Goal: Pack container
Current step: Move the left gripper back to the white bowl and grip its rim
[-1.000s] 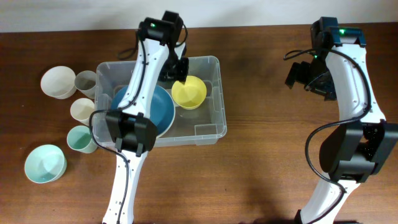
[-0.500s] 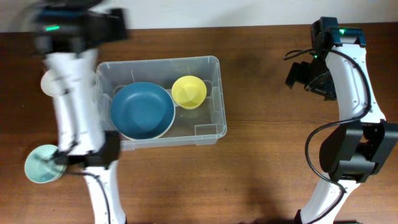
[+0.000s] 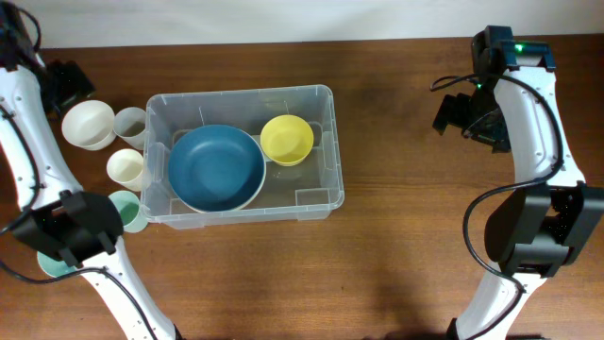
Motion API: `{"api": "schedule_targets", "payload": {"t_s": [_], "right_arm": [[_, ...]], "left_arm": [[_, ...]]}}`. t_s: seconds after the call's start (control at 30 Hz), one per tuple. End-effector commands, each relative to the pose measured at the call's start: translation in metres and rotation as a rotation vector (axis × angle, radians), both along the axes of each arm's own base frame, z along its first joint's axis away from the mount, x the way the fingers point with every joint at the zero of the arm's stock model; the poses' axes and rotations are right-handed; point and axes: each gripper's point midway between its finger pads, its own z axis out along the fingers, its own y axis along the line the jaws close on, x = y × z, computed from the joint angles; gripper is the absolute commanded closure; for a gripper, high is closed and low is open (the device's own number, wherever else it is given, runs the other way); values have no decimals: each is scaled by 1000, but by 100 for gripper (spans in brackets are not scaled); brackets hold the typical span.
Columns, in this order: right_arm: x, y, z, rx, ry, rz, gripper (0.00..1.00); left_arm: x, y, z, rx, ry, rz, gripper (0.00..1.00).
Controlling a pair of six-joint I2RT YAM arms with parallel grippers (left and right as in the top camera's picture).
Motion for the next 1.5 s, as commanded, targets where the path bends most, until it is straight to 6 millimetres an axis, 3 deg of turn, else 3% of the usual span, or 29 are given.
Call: {"api": "schedule_targets", "payload": {"t_s": [0.0, 0.3, 0.73, 1.23, 1.47], "right_arm": [[0, -1, 3, -3, -8, -4, 1], [0, -1, 3, -3, -8, -4, 1], [0, -1, 3, -3, -8, -4, 1], [0, -1, 3, -3, -8, -4, 1], [0, -1, 3, -3, -8, -4, 1]], "left_arm": [[-8, 14, -24, -49, 34, 86, 6], [-20, 38, -77, -101, 92, 206, 6], [-20, 43, -148, -142, 191, 220, 6], [-14, 48, -157, -128, 175, 222, 6], [-19, 44, -179, -156, 224, 221, 6]]}}
